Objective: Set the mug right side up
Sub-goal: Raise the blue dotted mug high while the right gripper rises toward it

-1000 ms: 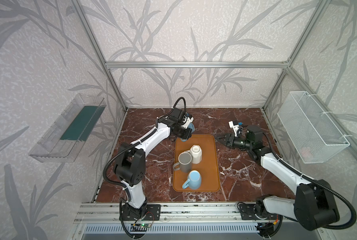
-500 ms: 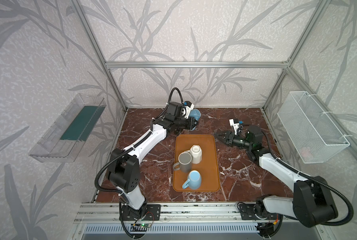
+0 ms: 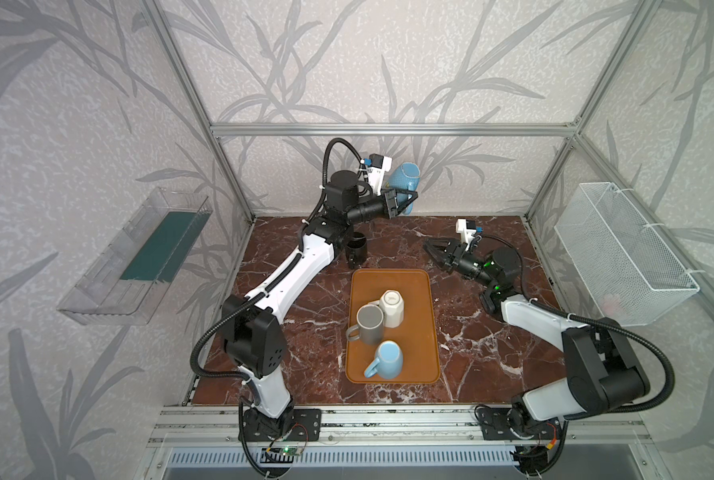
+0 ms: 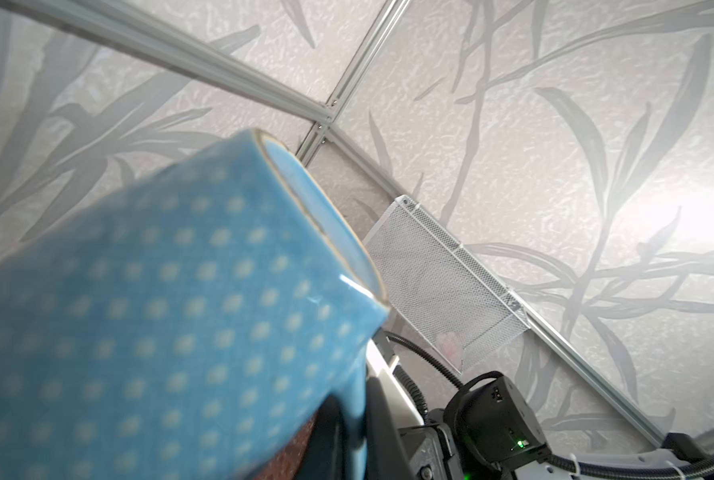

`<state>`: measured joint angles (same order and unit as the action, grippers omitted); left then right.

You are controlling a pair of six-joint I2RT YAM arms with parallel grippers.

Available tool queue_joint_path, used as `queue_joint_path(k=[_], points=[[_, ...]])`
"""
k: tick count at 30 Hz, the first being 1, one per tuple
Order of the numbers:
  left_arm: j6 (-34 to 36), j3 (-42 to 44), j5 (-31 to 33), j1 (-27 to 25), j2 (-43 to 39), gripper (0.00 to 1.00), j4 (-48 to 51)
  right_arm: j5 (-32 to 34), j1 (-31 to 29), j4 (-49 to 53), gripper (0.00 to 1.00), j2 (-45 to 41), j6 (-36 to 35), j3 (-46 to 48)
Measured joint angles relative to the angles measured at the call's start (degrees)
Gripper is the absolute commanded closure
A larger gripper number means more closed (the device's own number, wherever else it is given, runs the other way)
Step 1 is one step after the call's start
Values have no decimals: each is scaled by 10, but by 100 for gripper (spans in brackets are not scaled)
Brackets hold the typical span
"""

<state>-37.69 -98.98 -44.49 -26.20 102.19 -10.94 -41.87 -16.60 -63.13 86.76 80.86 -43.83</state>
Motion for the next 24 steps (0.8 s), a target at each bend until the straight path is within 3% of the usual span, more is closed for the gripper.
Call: queue_joint_path(k=[7,14,24], points=[[-76,-41,-27,0,40,100,-80,44,0,-106,45,56,81,-69],[-135,-85,-47,0,46,100,-151,69,-6,-131,41,78,110,-168],[-246,-206,-62,0,94,100,-329,95,-30,-142,37,101,139,-278]])
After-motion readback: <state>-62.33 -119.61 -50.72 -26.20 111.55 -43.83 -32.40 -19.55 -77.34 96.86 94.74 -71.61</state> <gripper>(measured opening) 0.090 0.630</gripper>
